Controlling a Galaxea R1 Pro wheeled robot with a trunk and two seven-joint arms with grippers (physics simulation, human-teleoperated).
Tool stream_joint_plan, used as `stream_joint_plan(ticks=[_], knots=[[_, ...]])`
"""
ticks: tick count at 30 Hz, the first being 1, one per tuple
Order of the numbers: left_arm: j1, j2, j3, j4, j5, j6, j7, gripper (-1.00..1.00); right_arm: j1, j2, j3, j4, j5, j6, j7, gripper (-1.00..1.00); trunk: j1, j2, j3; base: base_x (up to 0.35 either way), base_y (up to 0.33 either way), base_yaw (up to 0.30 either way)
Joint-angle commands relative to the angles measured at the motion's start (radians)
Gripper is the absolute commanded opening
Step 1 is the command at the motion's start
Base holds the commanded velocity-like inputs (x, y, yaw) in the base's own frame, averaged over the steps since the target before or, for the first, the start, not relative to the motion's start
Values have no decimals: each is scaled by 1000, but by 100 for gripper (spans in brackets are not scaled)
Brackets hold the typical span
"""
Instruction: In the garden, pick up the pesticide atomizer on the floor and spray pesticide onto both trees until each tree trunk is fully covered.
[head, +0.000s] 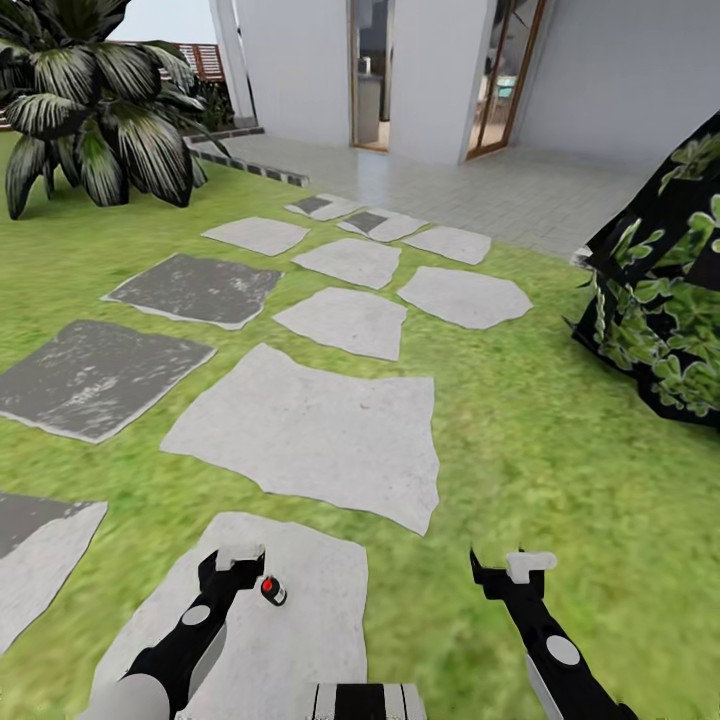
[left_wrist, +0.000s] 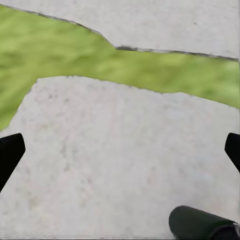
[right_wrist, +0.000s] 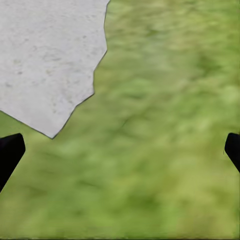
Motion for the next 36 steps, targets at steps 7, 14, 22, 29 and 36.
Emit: stream_joint_plan(ticks=[7,14,22,29,36], knots=[[0,-1,0,0,0,0,0,100,0,0,-1,0,0,1,0,100,3,-2,-38,0,0,-2],[0,0,0,0,-1,0,0,100,0,0,0,0,0,-1,0,100,6,-3,-77,0,0,-93],[0,-2,-2,-2,-4,0,0,100,0,0,3,-3,2,-1,0,100,6,-3,-79,0,0,-31],[0,-2,-2,-2,-5,0,0,100,0,0,3,-4,2,0,0,100,6,-3,-79,0,0,0],[0,-2,-2,-2,-5,0,0,100,0,0,5,-6,2,-1,0,100,6,-3,-79,0,0,-67]])
